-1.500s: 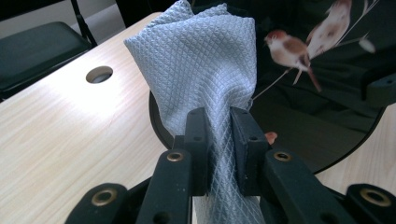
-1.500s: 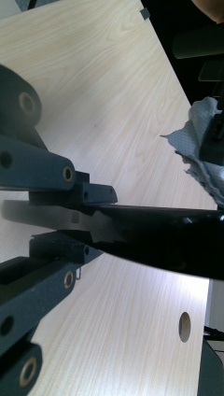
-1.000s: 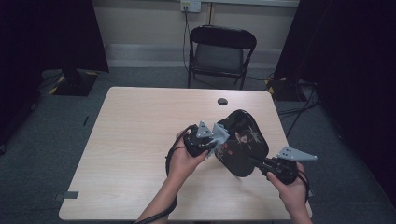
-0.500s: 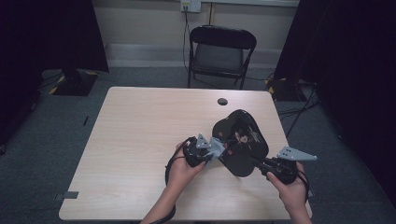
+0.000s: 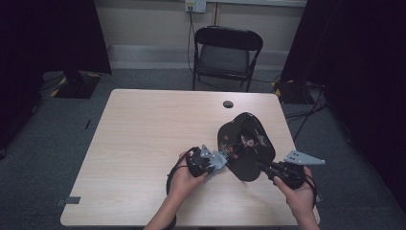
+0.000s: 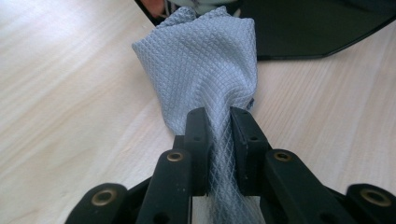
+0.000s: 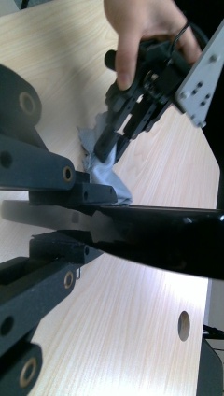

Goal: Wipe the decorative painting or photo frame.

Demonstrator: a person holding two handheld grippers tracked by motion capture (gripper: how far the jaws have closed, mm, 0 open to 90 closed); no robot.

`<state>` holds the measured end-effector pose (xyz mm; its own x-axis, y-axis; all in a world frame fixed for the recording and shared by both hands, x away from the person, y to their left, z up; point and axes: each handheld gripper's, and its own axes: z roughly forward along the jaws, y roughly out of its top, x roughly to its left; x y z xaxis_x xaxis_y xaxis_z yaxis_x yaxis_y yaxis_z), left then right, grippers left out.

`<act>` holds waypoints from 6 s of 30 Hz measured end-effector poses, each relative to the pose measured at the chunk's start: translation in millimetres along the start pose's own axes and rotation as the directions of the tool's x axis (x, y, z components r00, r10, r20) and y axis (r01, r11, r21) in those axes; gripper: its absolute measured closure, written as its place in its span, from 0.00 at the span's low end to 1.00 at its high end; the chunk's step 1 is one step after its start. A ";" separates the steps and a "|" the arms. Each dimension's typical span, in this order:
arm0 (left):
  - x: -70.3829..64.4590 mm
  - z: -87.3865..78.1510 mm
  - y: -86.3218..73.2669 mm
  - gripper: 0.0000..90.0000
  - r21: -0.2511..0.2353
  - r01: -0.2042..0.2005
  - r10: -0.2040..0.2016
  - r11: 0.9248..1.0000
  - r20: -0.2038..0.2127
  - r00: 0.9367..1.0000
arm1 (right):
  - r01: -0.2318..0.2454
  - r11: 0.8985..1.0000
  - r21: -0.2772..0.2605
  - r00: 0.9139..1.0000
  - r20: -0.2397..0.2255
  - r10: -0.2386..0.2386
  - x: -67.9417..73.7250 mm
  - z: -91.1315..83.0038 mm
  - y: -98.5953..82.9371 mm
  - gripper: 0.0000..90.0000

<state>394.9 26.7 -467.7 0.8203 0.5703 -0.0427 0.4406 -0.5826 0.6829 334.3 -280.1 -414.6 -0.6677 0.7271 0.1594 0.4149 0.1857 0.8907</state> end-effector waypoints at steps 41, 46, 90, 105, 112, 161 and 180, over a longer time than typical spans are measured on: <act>0.5 -58.2 80.0 0.87 -0.248 -0.046 0.037 0.968 -0.044 0.998 | 0.000 1.000 0.006 1.000 -0.003 0.000 -0.5 0.4 0.7 0.88; -1.0 -46.2 69.2 0.87 -0.220 -0.038 0.031 0.975 -0.034 0.999 | 0.001 1.000 0.005 1.000 -0.003 -0.001 -0.4 0.5 0.7 0.88; 0.2 -30.1 23.1 0.87 -0.065 0.001 -0.001 0.998 0.000 1.000 | -0.005 1.000 0.003 1.000 -0.005 0.005 -0.7 1.8 1.0 0.88; 1.7 -99.9 95.1 0.87 -0.258 -0.073 0.057 0.963 -0.069 0.996 | -0.006 1.000 0.000 1.000 -0.006 0.006 -0.8 1.9 0.8 0.88; -8.6 -103.7 120.5 0.87 -0.277 -0.122 0.104 0.953 -0.078 0.992 | -0.007 1.000 0.002 1.000 -0.006 0.007 -0.8 1.7 0.7 0.88; -22.6 16.9 13.5 0.87 0.060 -0.080 0.078 0.995 0.049 0.996 | 0.001 1.000 0.005 1.000 0.002 -0.001 1.2 2.4 1.3 0.88; -5.8 -60.0 58.2 0.87 -0.146 -0.075 0.070 0.986 -0.040 0.997 | 0.001 1.000 0.002 1.000 0.003 -0.001 1.1 3.2 1.2 0.88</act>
<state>393.9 24.3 -384.0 0.8338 0.5511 0.0344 0.3199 -0.5328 0.7834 336.0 -276.9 -414.7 -0.6660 0.7292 0.1575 0.4160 0.1877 0.8898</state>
